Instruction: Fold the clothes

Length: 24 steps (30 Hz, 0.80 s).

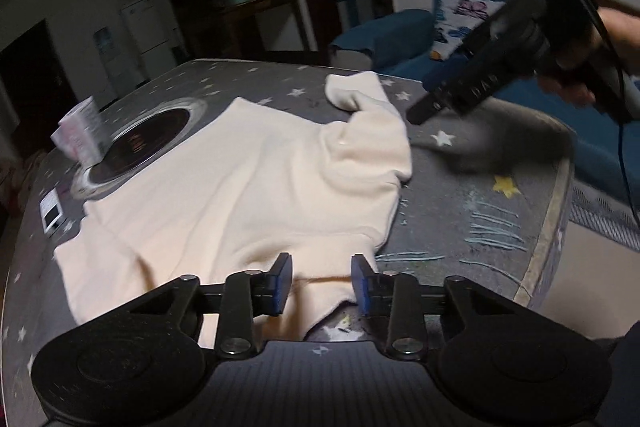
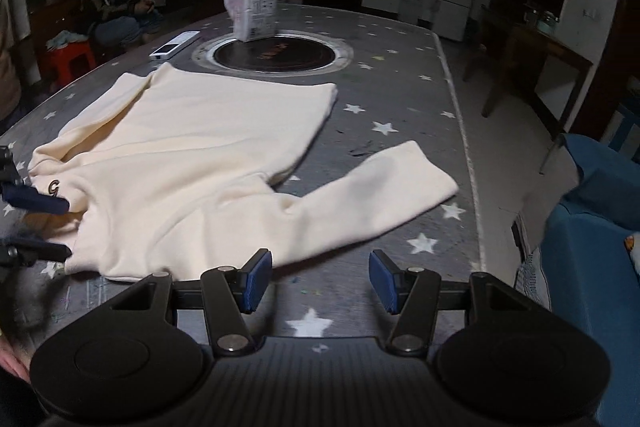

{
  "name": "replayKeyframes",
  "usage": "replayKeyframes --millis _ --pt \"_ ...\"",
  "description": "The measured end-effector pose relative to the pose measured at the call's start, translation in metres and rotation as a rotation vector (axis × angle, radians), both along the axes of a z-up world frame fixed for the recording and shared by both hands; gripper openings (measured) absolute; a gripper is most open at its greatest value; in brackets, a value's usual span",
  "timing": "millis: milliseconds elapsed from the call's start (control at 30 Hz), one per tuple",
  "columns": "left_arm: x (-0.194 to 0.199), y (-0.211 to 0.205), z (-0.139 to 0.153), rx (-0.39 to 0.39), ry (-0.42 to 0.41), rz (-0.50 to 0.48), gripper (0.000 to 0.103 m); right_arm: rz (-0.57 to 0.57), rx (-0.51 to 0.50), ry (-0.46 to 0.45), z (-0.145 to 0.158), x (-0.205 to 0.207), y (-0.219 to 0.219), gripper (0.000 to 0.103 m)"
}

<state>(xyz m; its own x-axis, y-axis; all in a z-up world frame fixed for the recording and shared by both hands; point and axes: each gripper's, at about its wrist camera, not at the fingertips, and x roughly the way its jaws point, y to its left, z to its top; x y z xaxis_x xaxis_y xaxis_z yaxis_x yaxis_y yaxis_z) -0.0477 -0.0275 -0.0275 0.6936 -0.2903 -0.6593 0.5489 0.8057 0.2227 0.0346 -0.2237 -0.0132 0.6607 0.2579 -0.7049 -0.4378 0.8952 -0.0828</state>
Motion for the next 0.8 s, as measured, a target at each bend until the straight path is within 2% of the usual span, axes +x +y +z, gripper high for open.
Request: replayKeyframes --millis 67,133,200,300,467,600,700,800 --pt "0.002 -0.002 -0.003 0.004 0.011 -0.02 0.027 -0.005 0.004 0.002 0.0 0.001 -0.003 0.055" --pt "0.002 -0.003 -0.003 -0.035 0.043 -0.037 0.024 -0.004 0.007 0.003 0.0 0.001 -0.003 0.055" --pt "0.002 -0.003 -0.003 -0.075 0.076 -0.054 0.011 0.003 0.009 0.001 0.001 0.001 -0.002 0.055" --pt "0.003 -0.003 -0.002 -0.134 0.125 -0.08 0.0 0.003 0.017 -0.002 0.001 0.001 0.001 0.055" --pt "0.004 -0.003 -0.001 -0.234 0.206 -0.123 0.0 -0.062 0.038 -0.001 0.002 0.017 -0.008 0.052" --pt "0.006 -0.003 0.008 -0.227 0.142 -0.095 0.002 -0.158 0.052 0.001 -0.002 0.047 -0.022 0.05" --pt "0.009 -0.001 0.014 -0.222 0.091 -0.064 0.004 -0.229 0.099 0.029 -0.007 0.076 -0.036 0.043" --pt "0.025 0.002 0.012 -0.211 0.092 -0.008 0.008 -0.277 0.126 0.04 -0.016 0.099 -0.042 0.041"
